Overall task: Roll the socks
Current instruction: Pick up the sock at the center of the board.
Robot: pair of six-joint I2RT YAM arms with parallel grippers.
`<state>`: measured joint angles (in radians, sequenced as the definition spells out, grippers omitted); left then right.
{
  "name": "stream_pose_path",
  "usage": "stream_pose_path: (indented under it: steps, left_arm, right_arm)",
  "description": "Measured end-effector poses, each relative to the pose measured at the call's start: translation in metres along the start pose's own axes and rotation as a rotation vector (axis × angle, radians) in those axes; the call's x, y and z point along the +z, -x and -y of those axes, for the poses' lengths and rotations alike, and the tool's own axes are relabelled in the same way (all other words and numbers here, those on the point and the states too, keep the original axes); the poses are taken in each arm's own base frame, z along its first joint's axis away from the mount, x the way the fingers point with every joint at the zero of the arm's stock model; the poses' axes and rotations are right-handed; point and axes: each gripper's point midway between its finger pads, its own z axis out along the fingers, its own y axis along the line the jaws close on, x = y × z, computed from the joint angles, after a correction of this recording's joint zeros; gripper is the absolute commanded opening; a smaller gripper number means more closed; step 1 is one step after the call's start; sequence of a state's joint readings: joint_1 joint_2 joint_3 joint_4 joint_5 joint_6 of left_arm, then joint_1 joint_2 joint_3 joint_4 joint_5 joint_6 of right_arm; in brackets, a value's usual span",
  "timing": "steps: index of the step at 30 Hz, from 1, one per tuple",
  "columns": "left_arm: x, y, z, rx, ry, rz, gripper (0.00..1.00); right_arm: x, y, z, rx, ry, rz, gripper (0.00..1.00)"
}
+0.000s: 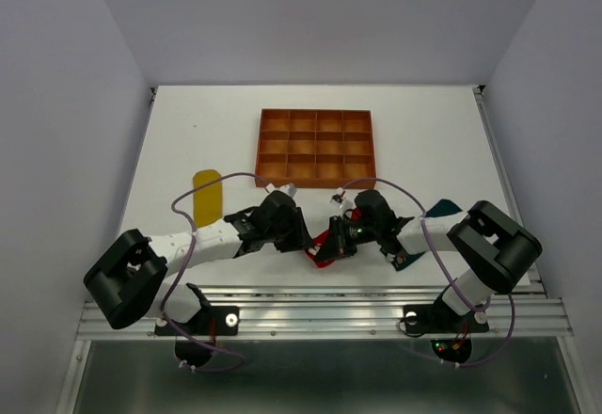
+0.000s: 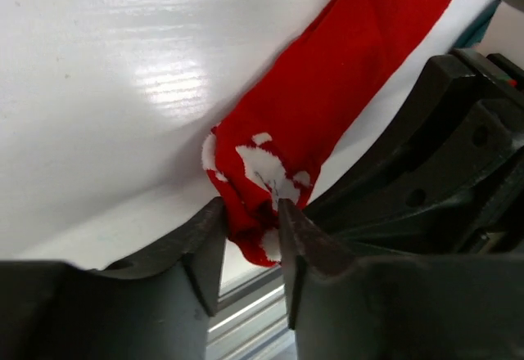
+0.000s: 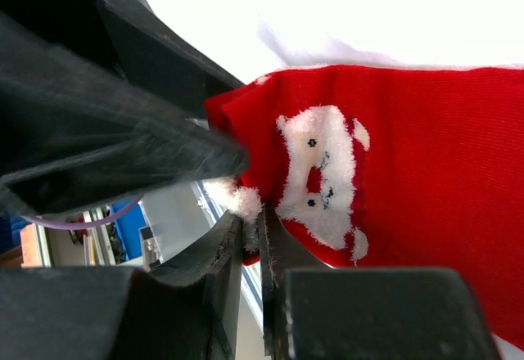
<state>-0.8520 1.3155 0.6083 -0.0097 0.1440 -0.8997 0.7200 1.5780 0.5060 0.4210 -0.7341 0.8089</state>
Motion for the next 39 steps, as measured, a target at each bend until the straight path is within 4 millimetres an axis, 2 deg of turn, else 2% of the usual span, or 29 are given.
stream_pose_path:
  steps: [2,3,14,20,22,26,27,28,29,31,36,39]
  left_arm:
    - [0.004,-0.001,-0.001,-0.004,0.009,-0.009,0.14]
    - [0.005,-0.002,-0.001,-0.002,0.011,-0.013,0.0]
    - [-0.003,-0.007,-0.007,-0.034,0.135,-0.065,0.0]
    - [0.003,-0.015,-0.019,-0.072,0.238,-0.13,0.0]
    - [0.005,-0.018,-0.021,-0.081,0.259,-0.146,0.0]
    - [0.01,-0.017,-0.021,-0.09,0.3,-0.17,0.0]
    - [0.012,-0.016,-0.021,-0.09,0.309,-0.173,0.08]
    - [0.013,-0.016,-0.021,-0.09,0.318,-0.176,0.26]
    - [0.014,-0.015,-0.021,-0.088,0.327,-0.178,0.39]
    - [0.015,-0.013,-0.022,-0.087,0.34,-0.173,0.54]
    - [0.011,-0.01,-0.031,-0.077,0.389,-0.16,0.64]
    - [0.01,-0.007,-0.029,-0.072,0.393,-0.15,0.65]
  right_arm:
    - [0.0,-0.002,0.002,0.001,-0.002,-0.003,0.01]
    - [0.0,-0.003,0.003,-0.001,-0.003,-0.004,0.01]
    - [-0.001,-0.006,0.01,-0.034,-0.026,-0.009,0.02]
    - [0.0,-0.007,0.014,-0.011,-0.043,-0.008,0.02]
    - [0.0,-0.007,0.017,-0.003,-0.051,-0.011,0.06]
    - [0.002,-0.007,0.023,0.01,-0.076,-0.011,0.03]
    - [0.003,-0.007,0.025,0.013,-0.086,-0.009,0.02]
    - [0.003,-0.005,0.027,0.017,-0.1,-0.003,0.01]
    - [0.003,-0.005,0.029,0.021,-0.112,-0.001,0.01]
    - [0.003,-0.003,0.032,0.024,-0.131,0.006,0.01]
    - [0.002,0.001,0.041,0.045,-0.192,0.024,0.01]
    - [0.002,0.001,0.042,0.064,-0.207,0.025,0.01]
